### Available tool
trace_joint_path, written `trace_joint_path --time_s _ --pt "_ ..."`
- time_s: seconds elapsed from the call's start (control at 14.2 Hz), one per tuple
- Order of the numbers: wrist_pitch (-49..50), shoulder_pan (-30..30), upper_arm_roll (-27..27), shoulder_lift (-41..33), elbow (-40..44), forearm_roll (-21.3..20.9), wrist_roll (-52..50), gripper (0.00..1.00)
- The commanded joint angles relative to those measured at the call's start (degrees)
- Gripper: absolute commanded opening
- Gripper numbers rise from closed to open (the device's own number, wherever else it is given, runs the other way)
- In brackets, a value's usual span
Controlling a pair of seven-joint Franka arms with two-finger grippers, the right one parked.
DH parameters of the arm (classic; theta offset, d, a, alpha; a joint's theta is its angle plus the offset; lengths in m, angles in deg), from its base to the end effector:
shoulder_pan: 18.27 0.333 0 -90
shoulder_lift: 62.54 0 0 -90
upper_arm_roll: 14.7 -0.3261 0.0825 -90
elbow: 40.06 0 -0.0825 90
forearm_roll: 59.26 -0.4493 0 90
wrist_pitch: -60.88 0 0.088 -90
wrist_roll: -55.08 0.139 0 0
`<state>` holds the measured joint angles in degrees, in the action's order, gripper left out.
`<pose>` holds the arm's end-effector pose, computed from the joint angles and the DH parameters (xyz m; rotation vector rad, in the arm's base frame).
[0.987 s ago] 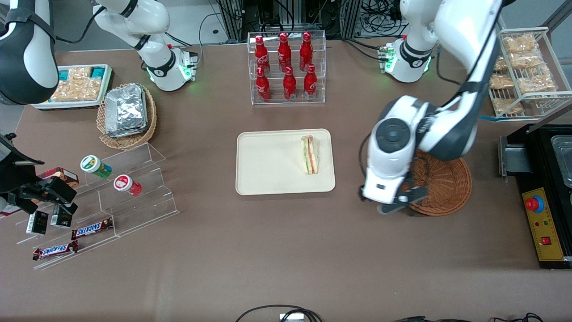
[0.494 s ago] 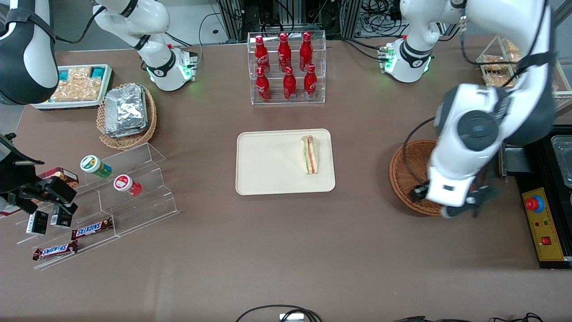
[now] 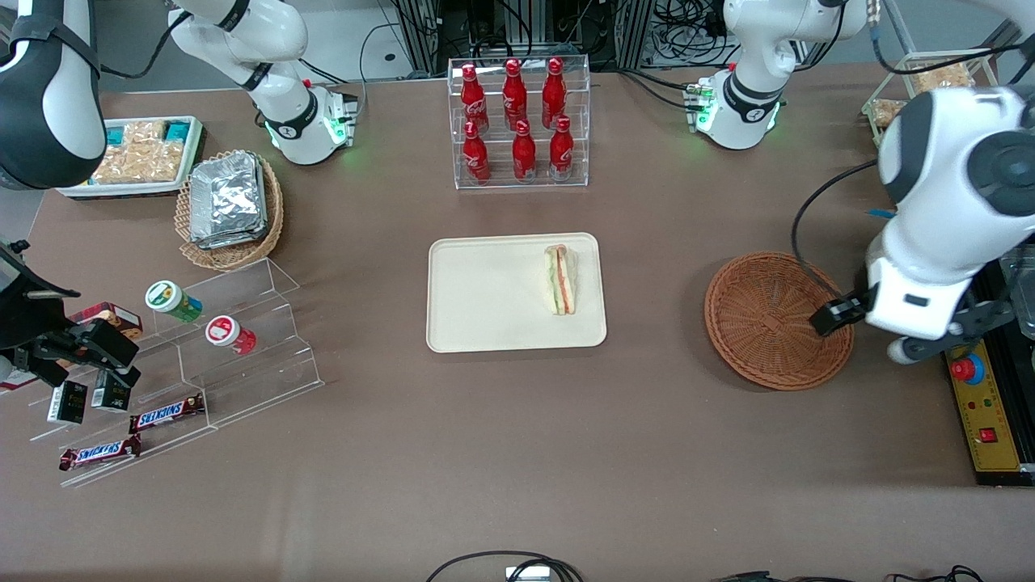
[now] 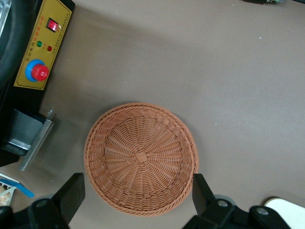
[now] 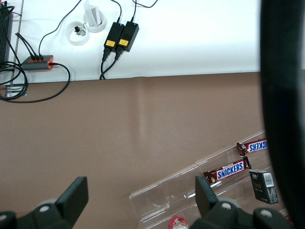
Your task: Place sandwich from basket to tray
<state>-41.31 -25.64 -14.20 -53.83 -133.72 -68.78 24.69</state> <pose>0.6717 -0.0730 0.4895 -2.9399 -0.5315 -0.0746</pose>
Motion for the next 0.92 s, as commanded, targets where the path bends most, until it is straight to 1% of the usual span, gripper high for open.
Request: trace_joint_path --time_s 0.0,0.07,0.14,0.28,0.49,0.63,0.85 --pt "3.2 4.4 1.8 -4.0 -1.4 2.1 6.9 0.99" --pt "4.1 8.8 5.7 -4.3 -1.0 4.1 10.5 0.99" --pt "5.0 9.9 6.7 -5.4 -0.9 4.8 14.3 0.99" --pt "7.2 11.1 6.9 -7.7 -1.0 5.8 20.1 0.99" --pt "10.7 12.7 7.2 -9.8 0.7 9.3 30.7 0.99" --pt "13.7 12.6 7.1 -9.8 2.3 9.8 32.9 0.99" --pt "14.0 12.6 7.2 -9.7 2.5 9.4 32.8 0.99"
